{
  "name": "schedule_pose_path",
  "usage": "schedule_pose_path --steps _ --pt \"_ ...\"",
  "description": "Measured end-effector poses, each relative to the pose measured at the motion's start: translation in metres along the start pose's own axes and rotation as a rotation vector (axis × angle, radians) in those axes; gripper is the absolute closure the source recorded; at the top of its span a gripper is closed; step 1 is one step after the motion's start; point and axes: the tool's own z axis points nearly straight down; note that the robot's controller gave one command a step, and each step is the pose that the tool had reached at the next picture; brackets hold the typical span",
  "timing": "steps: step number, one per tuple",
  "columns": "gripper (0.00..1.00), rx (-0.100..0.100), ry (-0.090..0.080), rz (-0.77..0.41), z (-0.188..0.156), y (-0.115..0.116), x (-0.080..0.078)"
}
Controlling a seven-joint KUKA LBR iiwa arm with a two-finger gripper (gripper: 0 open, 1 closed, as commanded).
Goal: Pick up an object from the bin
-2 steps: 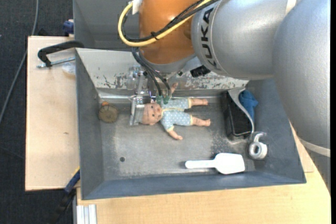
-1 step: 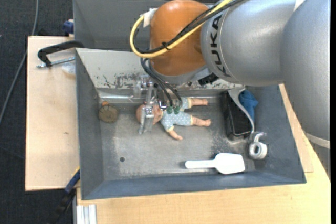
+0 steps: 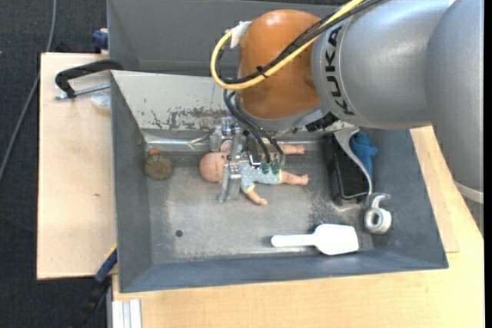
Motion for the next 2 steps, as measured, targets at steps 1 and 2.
schedule_pose_path --steps 1,2 --pt "0.00 -0.002 -0.005 -0.066 0.014 -0.032 0.012" --pt "0.00 -0.001 -0.004 -0.037 0.045 -0.050 0.000"
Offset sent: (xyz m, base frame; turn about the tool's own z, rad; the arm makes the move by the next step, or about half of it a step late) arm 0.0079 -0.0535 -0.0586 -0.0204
